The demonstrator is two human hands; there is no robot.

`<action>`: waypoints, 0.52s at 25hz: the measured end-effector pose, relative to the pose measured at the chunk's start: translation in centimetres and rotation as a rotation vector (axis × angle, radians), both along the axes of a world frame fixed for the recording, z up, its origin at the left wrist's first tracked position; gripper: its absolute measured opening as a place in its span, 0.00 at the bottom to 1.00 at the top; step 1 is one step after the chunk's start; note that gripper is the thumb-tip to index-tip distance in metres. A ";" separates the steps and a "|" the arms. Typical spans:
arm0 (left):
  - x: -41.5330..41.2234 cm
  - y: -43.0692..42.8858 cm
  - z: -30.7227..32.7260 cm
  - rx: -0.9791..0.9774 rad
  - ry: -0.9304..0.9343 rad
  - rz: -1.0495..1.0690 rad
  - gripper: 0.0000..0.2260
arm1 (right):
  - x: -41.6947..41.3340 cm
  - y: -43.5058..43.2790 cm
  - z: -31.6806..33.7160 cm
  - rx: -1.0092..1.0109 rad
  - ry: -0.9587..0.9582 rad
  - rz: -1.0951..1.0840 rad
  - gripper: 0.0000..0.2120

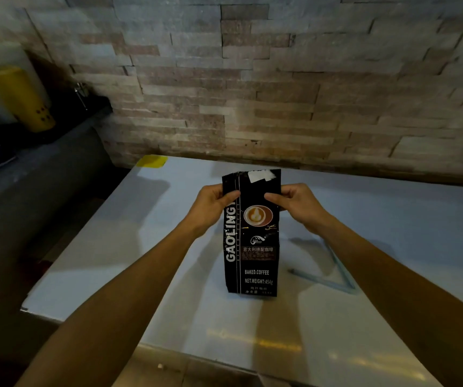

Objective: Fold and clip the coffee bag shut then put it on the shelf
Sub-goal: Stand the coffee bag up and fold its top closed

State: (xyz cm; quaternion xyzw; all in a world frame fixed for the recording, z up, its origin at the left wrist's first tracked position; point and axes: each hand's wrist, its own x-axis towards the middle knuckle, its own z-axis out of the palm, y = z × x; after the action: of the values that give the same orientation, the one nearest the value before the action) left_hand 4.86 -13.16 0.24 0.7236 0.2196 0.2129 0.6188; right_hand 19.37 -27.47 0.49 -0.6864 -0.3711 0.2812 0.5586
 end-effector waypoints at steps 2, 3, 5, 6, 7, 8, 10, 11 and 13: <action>0.0 0.0 -0.2 -0.001 0.005 0.015 0.11 | 0.2 0.0 0.1 -0.033 0.004 0.016 0.11; 0.1 0.1 -0.3 0.001 0.007 0.020 0.10 | 0.4 -0.1 0.2 -0.049 0.002 0.029 0.11; 0.1 0.0 -0.2 0.002 0.004 0.022 0.11 | 0.6 0.0 0.4 -0.064 -0.013 0.056 0.11; 0.1 0.0 -0.1 0.000 0.005 0.024 0.11 | 0.7 0.0 0.5 -0.061 -0.019 0.062 0.10; 0.2 0.0 -0.1 -0.001 0.008 0.028 0.11 | 0.7 0.0 0.5 -0.053 -0.023 0.062 0.09; 0.2 0.0 0.0 -0.001 0.009 0.033 0.11 | 0.7 0.0 0.4 -0.043 -0.029 0.056 0.09; 0.1 -0.1 0.1 0.001 0.010 0.037 0.10 | 0.7 0.0 0.1 -0.042 -0.046 0.047 0.10; 0.0 -0.2 0.2 0.004 0.009 0.035 0.10 | 0.7 0.0 0.0 -0.054 -0.058 0.047 0.10; 0.1 -0.2 0.5 0.023 0.003 0.024 0.10 | 0.7 -0.1 0.0 -0.080 -0.075 0.049 0.10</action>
State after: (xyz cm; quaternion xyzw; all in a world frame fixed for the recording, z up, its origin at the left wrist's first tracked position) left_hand 4.92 -13.39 0.78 0.7284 0.2267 0.2216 0.6074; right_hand 20.08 -27.62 0.47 -0.7089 -0.3970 0.2835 0.5095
